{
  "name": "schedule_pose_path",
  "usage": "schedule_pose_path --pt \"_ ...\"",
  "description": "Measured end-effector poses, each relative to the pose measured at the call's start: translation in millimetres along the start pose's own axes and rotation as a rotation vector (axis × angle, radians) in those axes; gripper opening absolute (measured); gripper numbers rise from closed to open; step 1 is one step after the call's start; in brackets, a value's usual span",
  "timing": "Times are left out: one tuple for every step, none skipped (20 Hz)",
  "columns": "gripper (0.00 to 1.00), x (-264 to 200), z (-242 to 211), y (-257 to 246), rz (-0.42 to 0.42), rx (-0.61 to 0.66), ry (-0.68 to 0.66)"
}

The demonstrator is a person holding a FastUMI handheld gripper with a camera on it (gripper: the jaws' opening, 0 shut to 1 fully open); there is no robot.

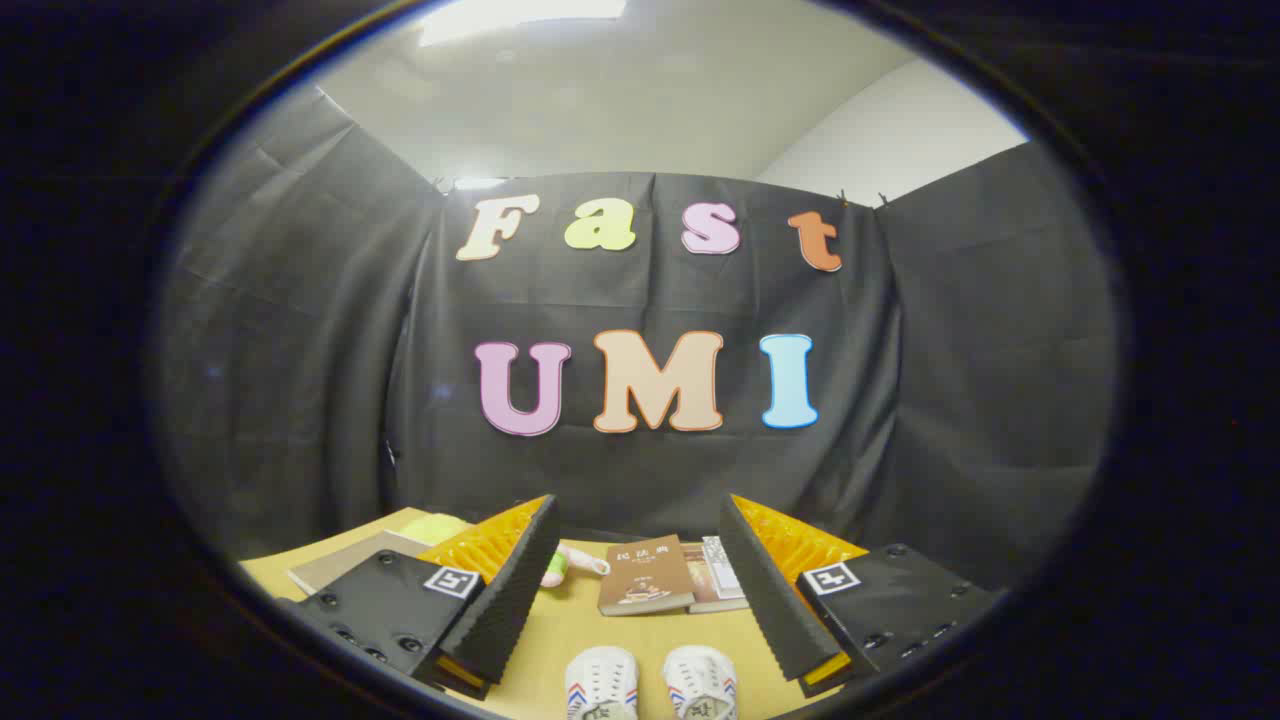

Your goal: Open the storage box then place both shoes into the box .Put the left shoe in first, then the right shoe, with the right side of both shoes facing outward in a uniform manner.

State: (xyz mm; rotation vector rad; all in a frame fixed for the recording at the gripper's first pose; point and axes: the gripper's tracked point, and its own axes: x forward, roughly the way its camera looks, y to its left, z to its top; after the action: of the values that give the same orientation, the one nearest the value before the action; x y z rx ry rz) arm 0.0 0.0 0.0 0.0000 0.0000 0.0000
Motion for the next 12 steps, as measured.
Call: schedule_pose_path --pt "1.00 0.6 1.0 4.4 0.005 0.002 0.003" --pt "1.00 0.9 0.6 5.5 0.005 -0.003 0.008" --pt "1.00 0.0 4.1 6.5 0.004 -0.011 0.006" --pt "1.00 -0.4 7.9 8.8 0.006 -0.021 -0.001" --pt "1.00 -0.9 11.6 9.5 0.005 -0.030 -0.010" --pt "1.00 -1.0 12.9 9.8 0.006 -0.036 -0.018" --pt "1.00 -0.7 15.9 11.7 0.009 -0.039 -0.027" --pt "1.00 -0.3 16.1 14.7 0.015 -0.038 -0.030" --pt "1.00 -0.4 17.2 18.9 0.024 -0.033 -0.031" --pt "1.00 -1.4 17.7 20.9 0.029 -0.032 -0.034" --pt "1.00 -2.4 19.6 23.5 0.036 -0.037 -0.041" --pt "1.00 -4.4 19.9 25.0 0.038 -0.050 -0.050"
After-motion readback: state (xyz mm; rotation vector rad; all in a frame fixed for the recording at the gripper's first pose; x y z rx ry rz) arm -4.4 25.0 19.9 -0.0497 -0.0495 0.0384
